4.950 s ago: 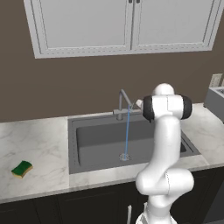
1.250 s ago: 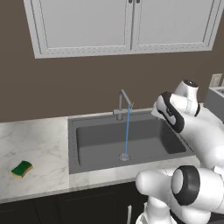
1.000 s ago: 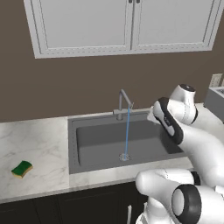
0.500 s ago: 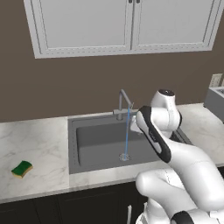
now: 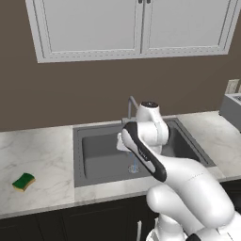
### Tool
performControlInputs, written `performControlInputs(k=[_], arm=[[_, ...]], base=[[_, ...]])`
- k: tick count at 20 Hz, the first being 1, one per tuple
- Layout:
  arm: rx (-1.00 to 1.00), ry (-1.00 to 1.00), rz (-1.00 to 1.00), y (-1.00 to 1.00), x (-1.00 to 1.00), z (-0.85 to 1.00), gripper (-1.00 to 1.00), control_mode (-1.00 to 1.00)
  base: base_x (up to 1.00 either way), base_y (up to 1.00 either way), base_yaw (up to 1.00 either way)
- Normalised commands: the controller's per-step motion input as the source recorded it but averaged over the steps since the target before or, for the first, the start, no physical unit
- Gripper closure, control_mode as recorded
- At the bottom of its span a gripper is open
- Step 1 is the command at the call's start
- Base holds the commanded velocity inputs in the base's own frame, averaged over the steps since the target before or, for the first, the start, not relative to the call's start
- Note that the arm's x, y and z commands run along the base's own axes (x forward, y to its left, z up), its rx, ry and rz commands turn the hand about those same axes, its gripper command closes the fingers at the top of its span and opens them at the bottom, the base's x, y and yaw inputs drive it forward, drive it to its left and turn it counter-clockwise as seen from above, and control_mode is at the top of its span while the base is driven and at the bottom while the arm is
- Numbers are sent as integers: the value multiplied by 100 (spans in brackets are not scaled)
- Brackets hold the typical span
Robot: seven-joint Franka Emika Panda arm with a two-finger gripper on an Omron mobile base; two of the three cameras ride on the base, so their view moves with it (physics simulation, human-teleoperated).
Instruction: Soak the sponge with water for a few seconds and then drop it inside the sink.
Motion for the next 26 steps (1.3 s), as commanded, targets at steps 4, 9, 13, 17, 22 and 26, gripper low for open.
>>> performControlInputs(k=[4, 9, 13, 17, 22, 26], arm=[[0, 18, 1, 88, 24, -15, -100, -100], [0, 16, 0, 66, 70, -9, -100, -100], [0, 21, 0, 52, 63, 0, -100, -100], [0, 28, 0, 42, 44, 0, -100, -100], [0, 30, 0, 41, 34, 0, -100, -100], [0, 14, 0, 45, 8, -4, -100, -100]], base=[[0, 0, 0], [0, 0, 0], [0, 0, 0], [0, 0, 0], [0, 0, 0], [0, 0, 0]])
